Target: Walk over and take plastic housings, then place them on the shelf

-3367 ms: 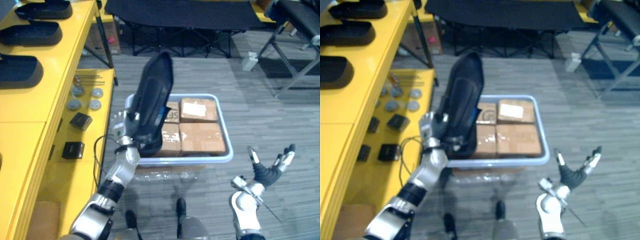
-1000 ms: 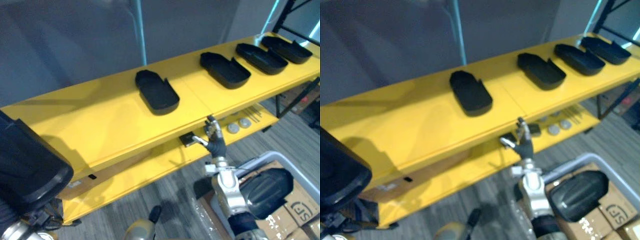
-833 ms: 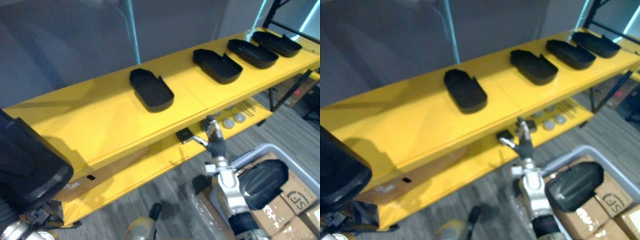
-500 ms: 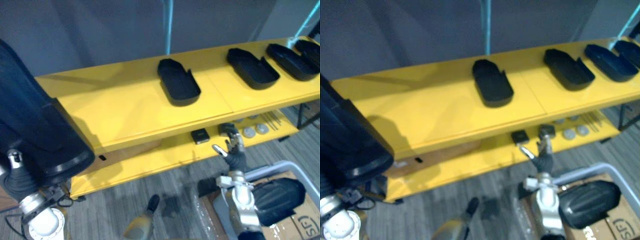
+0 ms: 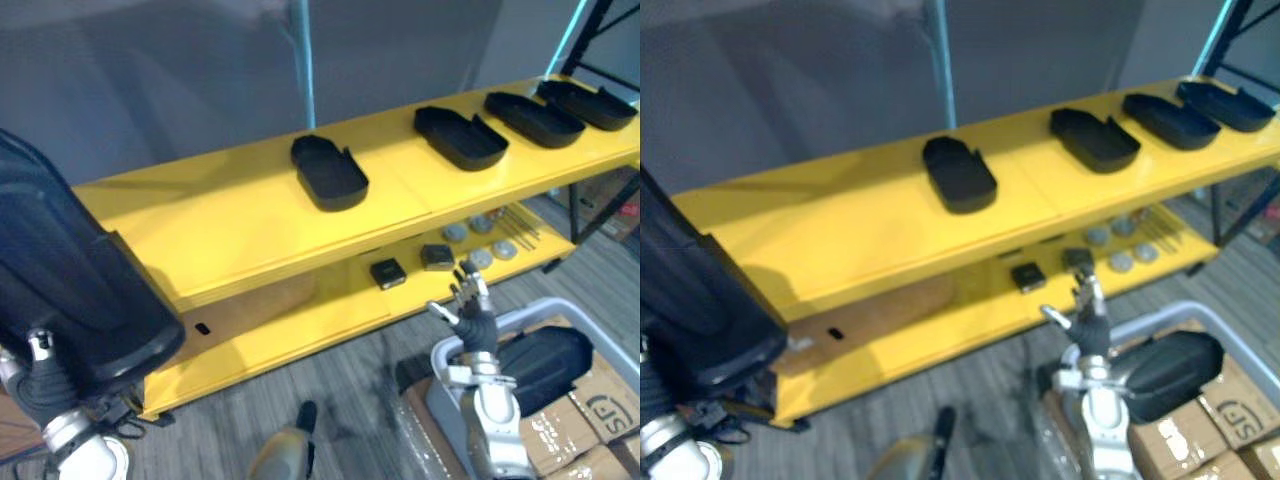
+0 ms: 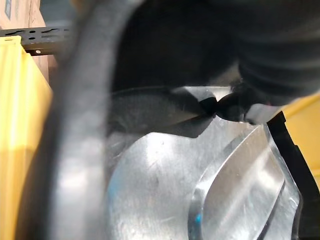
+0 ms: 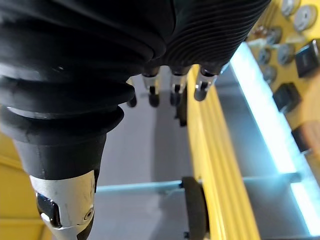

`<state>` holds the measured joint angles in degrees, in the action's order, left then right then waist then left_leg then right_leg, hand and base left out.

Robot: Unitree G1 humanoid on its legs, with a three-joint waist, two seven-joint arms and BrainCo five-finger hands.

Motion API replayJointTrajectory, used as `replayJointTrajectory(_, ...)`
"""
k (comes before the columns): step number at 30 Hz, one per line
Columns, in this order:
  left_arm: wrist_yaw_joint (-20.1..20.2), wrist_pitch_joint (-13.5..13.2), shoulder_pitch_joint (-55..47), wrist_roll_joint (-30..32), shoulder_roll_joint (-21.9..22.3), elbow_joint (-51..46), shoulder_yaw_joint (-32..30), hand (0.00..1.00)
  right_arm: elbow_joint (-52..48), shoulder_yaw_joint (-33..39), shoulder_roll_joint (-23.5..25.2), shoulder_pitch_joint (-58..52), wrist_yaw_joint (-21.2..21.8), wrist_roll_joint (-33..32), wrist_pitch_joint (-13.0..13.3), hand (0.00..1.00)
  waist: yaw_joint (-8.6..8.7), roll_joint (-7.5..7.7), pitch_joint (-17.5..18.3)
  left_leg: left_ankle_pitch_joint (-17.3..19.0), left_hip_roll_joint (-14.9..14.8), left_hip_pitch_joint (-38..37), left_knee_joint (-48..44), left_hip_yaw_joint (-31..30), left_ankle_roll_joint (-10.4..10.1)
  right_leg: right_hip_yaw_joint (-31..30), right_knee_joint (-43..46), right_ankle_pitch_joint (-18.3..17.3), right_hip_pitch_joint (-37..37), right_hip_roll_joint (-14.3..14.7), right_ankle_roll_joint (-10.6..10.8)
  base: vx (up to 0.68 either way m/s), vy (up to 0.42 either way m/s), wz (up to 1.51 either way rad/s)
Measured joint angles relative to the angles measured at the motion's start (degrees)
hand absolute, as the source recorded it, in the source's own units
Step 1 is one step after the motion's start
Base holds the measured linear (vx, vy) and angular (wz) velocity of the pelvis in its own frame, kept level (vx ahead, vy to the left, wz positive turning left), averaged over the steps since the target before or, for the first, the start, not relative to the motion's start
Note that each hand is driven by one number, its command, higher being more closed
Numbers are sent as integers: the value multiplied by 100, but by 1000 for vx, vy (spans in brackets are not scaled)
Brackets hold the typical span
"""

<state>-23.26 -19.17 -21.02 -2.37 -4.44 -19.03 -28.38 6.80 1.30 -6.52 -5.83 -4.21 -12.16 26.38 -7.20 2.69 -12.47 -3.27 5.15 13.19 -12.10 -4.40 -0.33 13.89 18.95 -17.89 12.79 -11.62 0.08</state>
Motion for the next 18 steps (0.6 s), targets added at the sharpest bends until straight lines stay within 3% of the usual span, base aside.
replayJointTrajectory(1, 22, 0, 54, 5, -14, -8, 11, 100, -3, 0, -1, 3, -56, 13, -1, 0, 2, -16, 10, 9, -14, -1, 34, -49, 14, -28, 421, 216, -230, -24, 139, 186, 155, 40)
replayJointTrajectory(3, 113, -15, 221, 10, -338, -27, 9, 100, -10, 75, 55, 110, -175, 165, -4, 0, 17, 58, 29, 41, -60, -219, 368, -167, 102, -124, 1644, 707, -917, -139, 195, 128, 179, 16)
replayJointTrajectory(5, 109, -12, 338, 10, -419, -32, 33, 100, -16, 189, 56, 265, -186, 240, 3, 0, 64, 13, 9, 65, -108, -510, 526, -217, 216, -121, 1819, 319, -1075, -106, 212, 77, 111, 2)
replayJointTrajectory(8, 109, -13, 593, 17, -435, -41, 55, 100, -232, 388, 32, 291, -193, 237, 24, 0, 195, -93, -13, 107, -188, -772, 677, -368, 220, -114, 1245, 93, -1290, 87, 187, -76, 82, 22)
replayJointTrajectory(12, 91, -2, 800, 30, -475, -48, 190, 100, -409, 583, -104, 308, -190, 223, 125, 0, 268, -76, -3, 168, -192, -905, 757, -558, 133, -162, 364, 244, -1461, 82, 306, -137, 4, 34)
replayJointTrajectory(14, 103, 42, 761, 121, -486, -70, 229, 100, -446, 596, -167, 404, -197, 217, 203, 0, 267, 93, 91, 234, -41, -893, 759, -575, 34, -149, -171, 1054, -1451, 31, 228, -81, -149, 18)
replayJointTrajectory(15, 104, 53, 754, 142, -419, -76, 271, 100, -452, 599, -242, 480, -188, 171, 211, 0, 263, 69, 107, 282, -40, -916, 755, -587, -37, -115, -440, 962, -1269, 8, 535, 19, -171, 4)
replayJointTrajectory(17, 104, 55, 739, 230, -320, -187, 284, 100, -453, 600, -372, 556, -102, 93, 211, 0, 230, -196, 160, 319, -238, -904, 781, -571, -105, -33, -982, 1133, -1049, 249, 543, 62, -189, -4)
replayJointTrajectory(18, 105, 54, 740, 247, -314, -256, 283, 100, -453, 607, -398, 555, -75, 56, 210, 0, 231, -247, 193, 317, -289, -910, 812, -570, -129, -12, -1078, 1171, -1014, 296, 528, 67, -171, -1)
